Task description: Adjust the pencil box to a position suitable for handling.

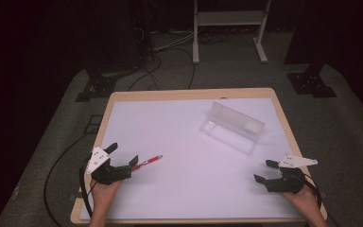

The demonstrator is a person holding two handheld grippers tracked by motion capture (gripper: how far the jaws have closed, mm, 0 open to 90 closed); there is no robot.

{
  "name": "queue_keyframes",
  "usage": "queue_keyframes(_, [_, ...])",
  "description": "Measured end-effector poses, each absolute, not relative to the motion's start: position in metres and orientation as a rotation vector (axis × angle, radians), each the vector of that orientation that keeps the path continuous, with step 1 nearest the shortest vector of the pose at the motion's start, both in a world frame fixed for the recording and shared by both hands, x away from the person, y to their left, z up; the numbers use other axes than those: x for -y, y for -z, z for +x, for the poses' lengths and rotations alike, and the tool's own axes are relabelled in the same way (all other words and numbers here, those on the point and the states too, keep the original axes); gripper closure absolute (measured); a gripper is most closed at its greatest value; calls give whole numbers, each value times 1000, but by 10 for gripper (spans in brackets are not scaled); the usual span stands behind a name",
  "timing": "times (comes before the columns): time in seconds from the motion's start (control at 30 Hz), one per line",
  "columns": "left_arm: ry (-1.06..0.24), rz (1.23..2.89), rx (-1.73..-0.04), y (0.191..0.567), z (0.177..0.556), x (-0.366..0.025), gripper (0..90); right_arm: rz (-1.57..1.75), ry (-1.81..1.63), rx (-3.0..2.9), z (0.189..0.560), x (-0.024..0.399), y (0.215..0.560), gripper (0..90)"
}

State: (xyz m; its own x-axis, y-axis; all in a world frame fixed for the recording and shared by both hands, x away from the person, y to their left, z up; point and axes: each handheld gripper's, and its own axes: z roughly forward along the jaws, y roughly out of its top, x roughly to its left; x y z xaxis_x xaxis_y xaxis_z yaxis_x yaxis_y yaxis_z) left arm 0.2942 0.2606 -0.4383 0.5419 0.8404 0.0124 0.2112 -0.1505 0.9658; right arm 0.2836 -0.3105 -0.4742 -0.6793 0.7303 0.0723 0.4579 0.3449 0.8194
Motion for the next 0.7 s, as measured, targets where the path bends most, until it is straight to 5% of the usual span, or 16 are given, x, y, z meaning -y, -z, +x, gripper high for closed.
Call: queue_keyframes(0.7, [-707, 1659, -891, 439, 294, -266, 36, 959, -1250, -2348, 322, 278, 440, 191])
